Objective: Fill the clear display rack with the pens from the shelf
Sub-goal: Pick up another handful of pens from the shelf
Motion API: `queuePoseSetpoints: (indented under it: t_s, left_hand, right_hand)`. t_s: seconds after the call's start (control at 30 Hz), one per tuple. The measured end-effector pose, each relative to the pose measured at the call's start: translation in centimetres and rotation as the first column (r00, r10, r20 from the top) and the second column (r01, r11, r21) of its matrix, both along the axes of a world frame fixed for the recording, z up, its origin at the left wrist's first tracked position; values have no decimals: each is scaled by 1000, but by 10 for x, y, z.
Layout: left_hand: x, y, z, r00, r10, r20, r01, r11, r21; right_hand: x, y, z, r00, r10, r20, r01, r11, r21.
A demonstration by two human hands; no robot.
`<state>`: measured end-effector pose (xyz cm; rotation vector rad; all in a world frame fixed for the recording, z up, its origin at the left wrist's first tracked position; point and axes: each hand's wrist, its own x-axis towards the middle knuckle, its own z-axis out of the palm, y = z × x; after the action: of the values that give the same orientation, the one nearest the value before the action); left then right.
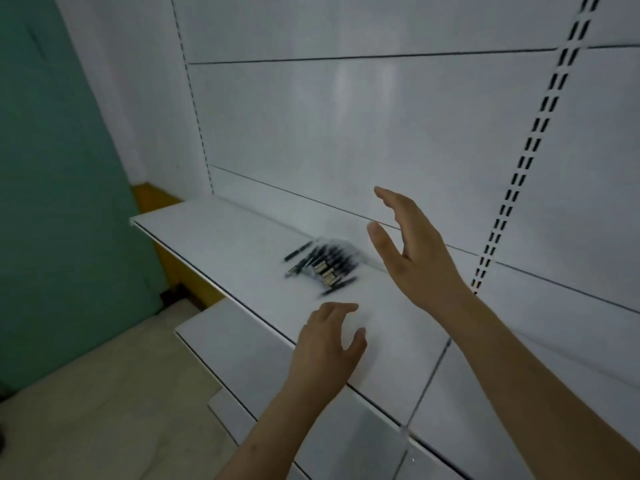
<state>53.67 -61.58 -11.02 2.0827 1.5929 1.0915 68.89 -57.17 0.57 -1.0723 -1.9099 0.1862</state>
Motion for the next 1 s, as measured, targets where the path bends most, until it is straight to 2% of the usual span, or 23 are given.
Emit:
queuePoseSetpoints:
  t_s: [0.2,0.33,0.4,0.47,0.57,0.67,0.8,1.0]
  left_hand:
    - [-36,74,-5,994,102,34,-102,994,24]
    - [-56,130,0,960,267,79,-273,959,76]
    - [-63,158,2,950,310,24,-311,950,36]
    - [-65,182,1,955,290,-61,-294,953,-70]
    - [-62,208,-6,948,235,-216,-289,918,-271]
    - [-59,224,-14,910,185,-370,-307,902,-303]
    - [-57,243,-5,899,115,-422,-284,887,-364]
    - [-50,260,12,825,57,-563,-346,837,-423]
  right_hand:
    - [-39,77,-14,999,40,34,-39,999,-30]
    - [-43,126,-54,997,64,-36,-69,987,-148]
    - [-41,144,-81,994,35,-99,-58,970,-237]
    - [-40,155,-107,991,-18,-132,-24,950,-311]
    - [-41,165,-136,995,-53,-86,16,927,-375]
    - [-40,171,-145,994,-85,-72,51,920,-389]
    - [-39,173,-143,987,-147,-62,111,912,-394]
    - [-45,172,-141,981,-175,84,193,928,-318]
